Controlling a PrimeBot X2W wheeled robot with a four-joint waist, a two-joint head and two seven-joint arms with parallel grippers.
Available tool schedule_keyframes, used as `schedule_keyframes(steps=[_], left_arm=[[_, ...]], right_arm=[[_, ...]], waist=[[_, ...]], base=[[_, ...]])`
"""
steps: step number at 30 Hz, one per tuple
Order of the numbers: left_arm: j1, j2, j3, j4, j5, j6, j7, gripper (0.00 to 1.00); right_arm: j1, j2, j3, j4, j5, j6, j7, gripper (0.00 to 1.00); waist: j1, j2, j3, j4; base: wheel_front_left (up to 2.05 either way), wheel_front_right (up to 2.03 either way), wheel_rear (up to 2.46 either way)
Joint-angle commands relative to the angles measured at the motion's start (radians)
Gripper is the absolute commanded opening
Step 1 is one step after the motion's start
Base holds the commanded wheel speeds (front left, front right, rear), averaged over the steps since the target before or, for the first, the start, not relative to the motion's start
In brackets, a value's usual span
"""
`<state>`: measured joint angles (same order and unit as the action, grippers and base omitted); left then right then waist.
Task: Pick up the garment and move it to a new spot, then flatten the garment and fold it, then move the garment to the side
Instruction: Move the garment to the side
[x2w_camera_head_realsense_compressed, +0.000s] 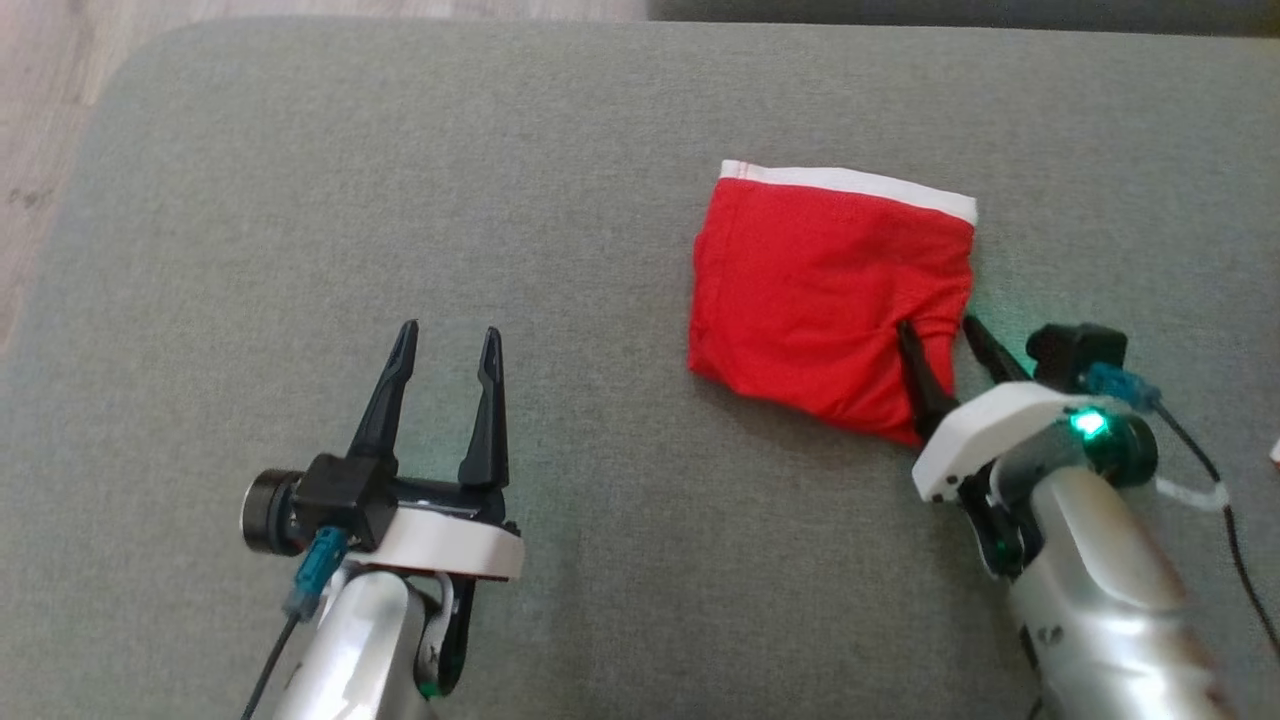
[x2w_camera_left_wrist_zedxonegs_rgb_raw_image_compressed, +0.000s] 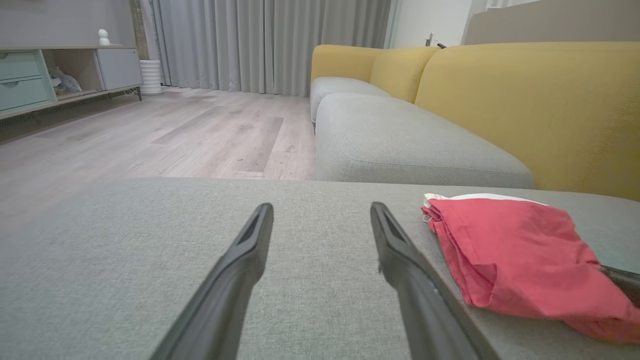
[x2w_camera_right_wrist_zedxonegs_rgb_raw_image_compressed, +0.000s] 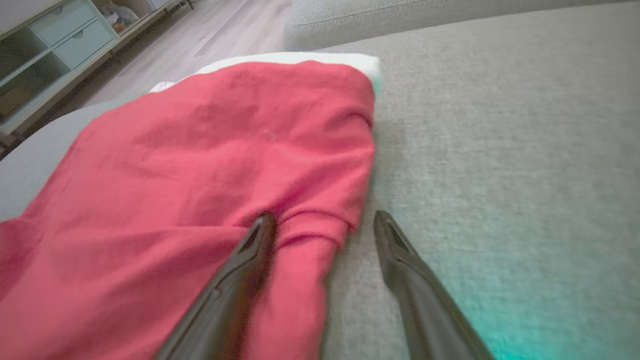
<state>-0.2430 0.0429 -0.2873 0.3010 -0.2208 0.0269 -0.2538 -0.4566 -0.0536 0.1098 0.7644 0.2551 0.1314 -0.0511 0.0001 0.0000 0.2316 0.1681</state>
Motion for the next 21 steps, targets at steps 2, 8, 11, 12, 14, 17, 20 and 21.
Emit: schedule_keyframes(steps=[2,8,11,12,14,17,20,21], left_arm=[[-0.044,0.007,0.026,-0.027,-0.008,0.004,-0.008,1.0],[-0.043,0.007,0.023,-0.025,-0.006,0.006,-0.008,1.0],[-0.041,0.007,0.023,-0.02,-0.002,0.008,-0.008,1.0],[-0.04,0.007,0.024,-0.019,-0.001,0.008,-0.008,1.0],[-0.038,0.007,0.025,-0.017,0.002,0.008,-0.008,1.0],[-0.035,0.007,0.028,-0.015,0.005,0.008,-0.008,1.0],[-0.031,0.007,0.026,-0.016,0.004,0.007,-0.008,1.0],[-0.029,0.007,0.025,-0.017,0.003,0.007,-0.008,1.0]], right_arm=[[-0.044,0.003,0.045,0.027,-0.009,-0.001,0.017,1.0],[-0.088,0.003,0.1,0.131,-0.014,-0.001,0.0,1.0],[-0.104,0.003,0.122,0.166,-0.027,-0.001,-0.024,0.0],[-0.109,0.003,0.124,0.175,-0.034,-0.001,-0.038,0.0],[-0.12,0.003,0.125,0.193,-0.058,-0.001,-0.067,0.0],[-0.132,0.003,0.122,0.213,-0.104,-0.001,-0.102,0.0],[-0.137,0.001,0.116,0.222,-0.155,-0.001,-0.126,0.0],[-0.135,-0.003,0.117,0.222,-0.167,-0.001,-0.131,0.0]], waist=[[-0.0001,0.0,0.007,0.011],[-0.0001,0.0,0.002,0.02],[-0.0001,0.0,-0.007,0.016],[-0.0001,0.0,-0.01,0.013],[-0.0001,0.0,-0.02,0.005],[-0.0001,0.0,-0.039,-0.011],[-0.0001,0.0,-0.063,-0.031],[-0.0001,0.0,-0.072,-0.038]], base=[[0.0,0.0,0.0],[0.0,0.0,0.0],[0.0,0.0,0.0],[0.0,0.0,0.0],[0.0,0.0,0.0],[0.0,0.0,0.0],[0.0,0.0,0.0],[0.0,0.0,0.0]])
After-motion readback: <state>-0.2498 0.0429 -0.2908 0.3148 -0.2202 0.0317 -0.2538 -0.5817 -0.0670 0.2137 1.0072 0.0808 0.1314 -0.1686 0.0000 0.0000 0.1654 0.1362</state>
